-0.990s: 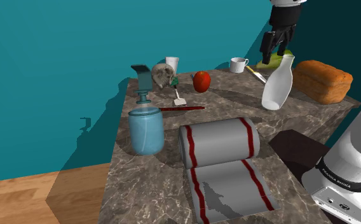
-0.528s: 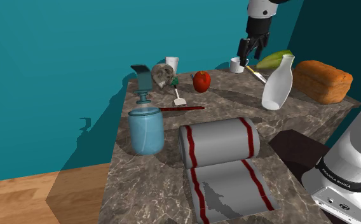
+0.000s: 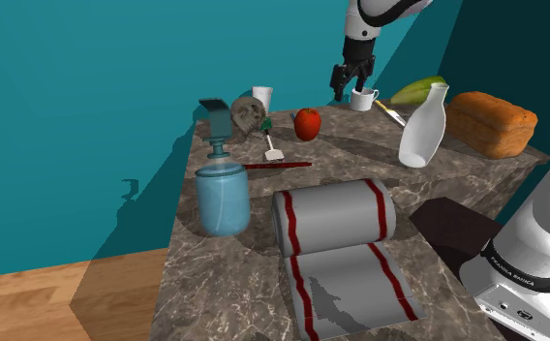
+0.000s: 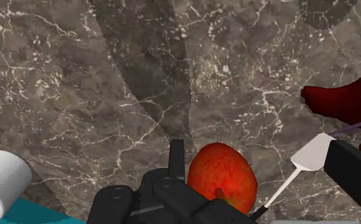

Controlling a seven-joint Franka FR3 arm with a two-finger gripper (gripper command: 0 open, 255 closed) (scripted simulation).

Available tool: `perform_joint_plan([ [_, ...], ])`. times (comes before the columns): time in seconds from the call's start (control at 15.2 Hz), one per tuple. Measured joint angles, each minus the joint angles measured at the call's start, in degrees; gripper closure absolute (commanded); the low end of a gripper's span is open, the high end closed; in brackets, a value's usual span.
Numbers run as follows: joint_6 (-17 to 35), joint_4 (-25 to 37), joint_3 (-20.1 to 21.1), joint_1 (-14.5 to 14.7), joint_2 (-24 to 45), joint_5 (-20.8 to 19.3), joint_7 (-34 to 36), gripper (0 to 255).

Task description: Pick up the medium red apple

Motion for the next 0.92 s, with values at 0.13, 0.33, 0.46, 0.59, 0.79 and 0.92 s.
perform_joint_plan([
  [0.13,2.17,2.55,0.11,0.01,3.8,-0.09,0.18,0],
  [0.33,4.56,7.88,0.16,-0.01,10.11,-0.26,0.27,0],
  [0.46,6.61,10.51,0.17,-0.01,13.85,-0.38,0.32,0],
  [0.59,7.78,13.99,0.15,-0.02,17.54,-0.43,0.22,0],
  [0.79,8.07,20.38,0.17,0.03,22.97,-0.52,0.12,0],
  [0.92,9.17,21.02,0.18,0.09,24.46,-0.62,0.24,0],
])
